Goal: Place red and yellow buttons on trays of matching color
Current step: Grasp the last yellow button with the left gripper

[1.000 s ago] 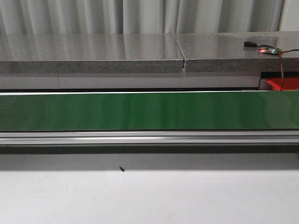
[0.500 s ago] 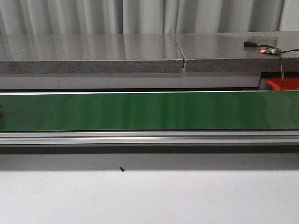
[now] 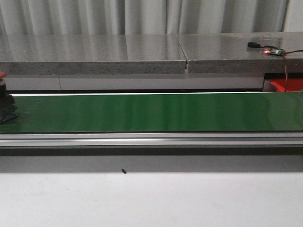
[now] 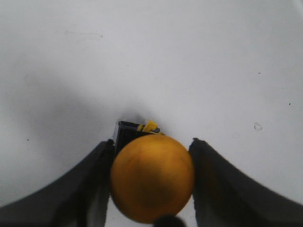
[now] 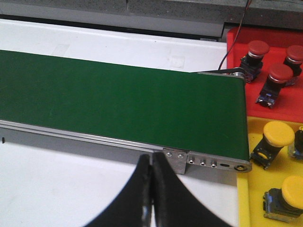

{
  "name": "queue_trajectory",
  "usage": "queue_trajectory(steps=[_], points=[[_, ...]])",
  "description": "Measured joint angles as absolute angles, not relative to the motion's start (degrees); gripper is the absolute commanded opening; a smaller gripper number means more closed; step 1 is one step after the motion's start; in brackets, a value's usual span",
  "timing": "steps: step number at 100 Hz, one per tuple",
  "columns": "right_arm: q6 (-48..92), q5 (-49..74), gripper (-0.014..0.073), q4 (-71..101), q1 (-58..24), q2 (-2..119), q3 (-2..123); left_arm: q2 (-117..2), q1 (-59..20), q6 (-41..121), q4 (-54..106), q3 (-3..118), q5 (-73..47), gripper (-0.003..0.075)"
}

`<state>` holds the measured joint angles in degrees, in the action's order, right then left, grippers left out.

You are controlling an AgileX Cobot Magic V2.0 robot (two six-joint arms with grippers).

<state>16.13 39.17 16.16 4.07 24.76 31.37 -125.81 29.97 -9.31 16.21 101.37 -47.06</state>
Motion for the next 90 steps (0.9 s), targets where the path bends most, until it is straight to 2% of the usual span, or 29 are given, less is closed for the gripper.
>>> queue_trajectory(steps=[38,90], points=[[16.13,39.17,-0.0067,16.16,4.07,24.76,31.37,-123.90,29.97,-7.50,16.21,101.37,-47.61,0.0252],[16.13,39.17,-0.0067,16.16,4.07,24.76,31.37,-105.91,26.02,-2.07,15.74,93.81,-55.18,0.0252]])
